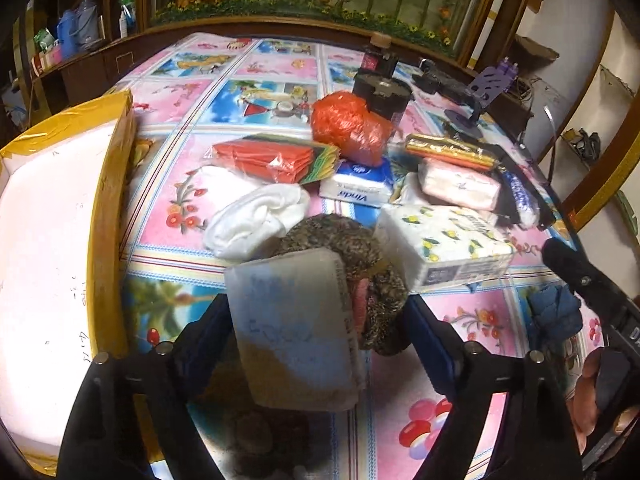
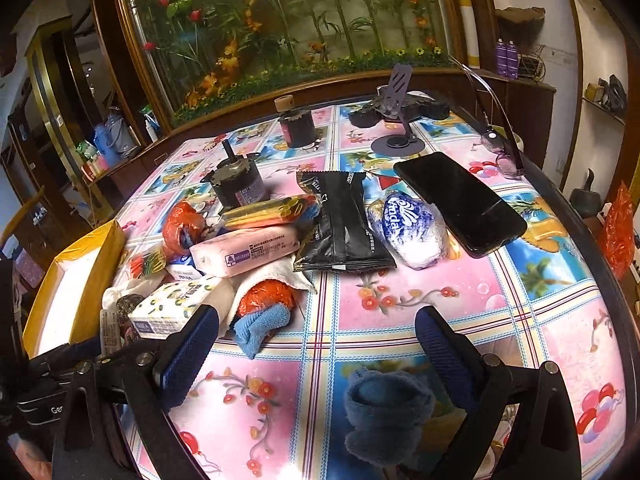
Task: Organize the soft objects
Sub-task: 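Grasp the white 'Face' tissue pack with the left tool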
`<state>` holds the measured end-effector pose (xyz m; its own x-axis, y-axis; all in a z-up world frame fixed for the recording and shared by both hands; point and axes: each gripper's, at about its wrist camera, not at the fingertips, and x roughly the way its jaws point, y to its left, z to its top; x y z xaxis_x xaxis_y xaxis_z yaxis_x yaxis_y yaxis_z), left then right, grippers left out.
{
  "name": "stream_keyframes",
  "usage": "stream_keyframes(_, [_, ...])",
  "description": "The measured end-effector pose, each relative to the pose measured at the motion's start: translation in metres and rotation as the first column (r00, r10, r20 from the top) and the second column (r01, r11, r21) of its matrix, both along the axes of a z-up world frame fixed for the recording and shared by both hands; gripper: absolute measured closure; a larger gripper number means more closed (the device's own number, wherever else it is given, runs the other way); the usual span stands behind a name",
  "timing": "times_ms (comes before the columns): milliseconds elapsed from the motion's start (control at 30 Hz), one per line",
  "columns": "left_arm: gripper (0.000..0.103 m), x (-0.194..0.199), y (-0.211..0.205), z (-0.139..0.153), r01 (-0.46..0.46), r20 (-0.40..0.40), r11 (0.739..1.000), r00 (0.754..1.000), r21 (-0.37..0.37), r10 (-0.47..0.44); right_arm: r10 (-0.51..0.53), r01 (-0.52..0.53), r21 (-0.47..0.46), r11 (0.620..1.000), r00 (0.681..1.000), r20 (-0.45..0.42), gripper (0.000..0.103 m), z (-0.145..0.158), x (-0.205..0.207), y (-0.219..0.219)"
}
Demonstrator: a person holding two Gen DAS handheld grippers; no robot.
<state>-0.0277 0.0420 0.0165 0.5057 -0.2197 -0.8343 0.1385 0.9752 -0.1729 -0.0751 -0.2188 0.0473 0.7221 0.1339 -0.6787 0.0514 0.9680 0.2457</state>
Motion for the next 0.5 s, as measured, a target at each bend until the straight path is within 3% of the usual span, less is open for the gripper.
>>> stream_keyframes(167, [0.015, -0.004, 0.007, 0.009, -0.015, 0.016, 1.000, 1.000, -0.021, 0.015, -0.009, 0.008, 0.027, 1.000, 0.999, 0.041, 0.003, 0.006, -0.005, -0.004])
stream_keyframes(333, [0.016, 0.001, 0.009, 0.009, -0.008, 0.028, 1.000, 1.000, -0.030, 0.009, -0.036, 0.018, 0.116, 0.993, 0.987, 0.156, 0.003, 0.021, -0.018, -0.017])
stream_keyframes(400, [0.035, 0.004, 0.007, 0.006, 0.003, 0.019, 0.999, 1.000, -0.035, -0.002, -0.026, -0.002, 0.159, 0.987, 0.984, 0.175, 0.003, 0.023, -0.020, -0.020])
stream_keyframes(500, [0.050, 0.000, 0.006, 0.006, -0.003, 0.021, 0.999, 1.000, -0.047, 0.004, -0.038, -0.001, 0.192, 0.981, 0.978, 0.203, 0.003, 0.026, -0.023, -0.025])
